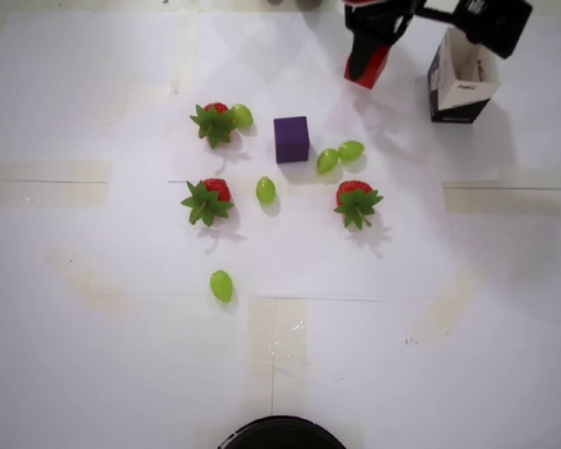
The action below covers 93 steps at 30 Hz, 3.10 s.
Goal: Put the red cube on top of the purple cube
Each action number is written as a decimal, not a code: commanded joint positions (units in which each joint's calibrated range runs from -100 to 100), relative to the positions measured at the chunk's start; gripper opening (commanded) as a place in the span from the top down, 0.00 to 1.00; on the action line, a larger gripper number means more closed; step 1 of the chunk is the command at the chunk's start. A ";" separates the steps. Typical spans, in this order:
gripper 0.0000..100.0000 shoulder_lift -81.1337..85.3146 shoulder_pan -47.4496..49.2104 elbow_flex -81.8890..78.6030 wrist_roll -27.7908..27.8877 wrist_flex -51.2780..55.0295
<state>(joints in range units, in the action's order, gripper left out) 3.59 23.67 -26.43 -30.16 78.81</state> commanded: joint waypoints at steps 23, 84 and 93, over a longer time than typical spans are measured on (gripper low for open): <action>0.94 -7.97 -10.66 19.97 -7.47 -0.95; 0.92 -19.41 -19.19 32.06 -10.01 -0.71; 0.90 -20.79 -18.89 30.06 -10.01 -3.24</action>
<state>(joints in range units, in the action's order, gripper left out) -17.40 4.49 1.54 -40.32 76.52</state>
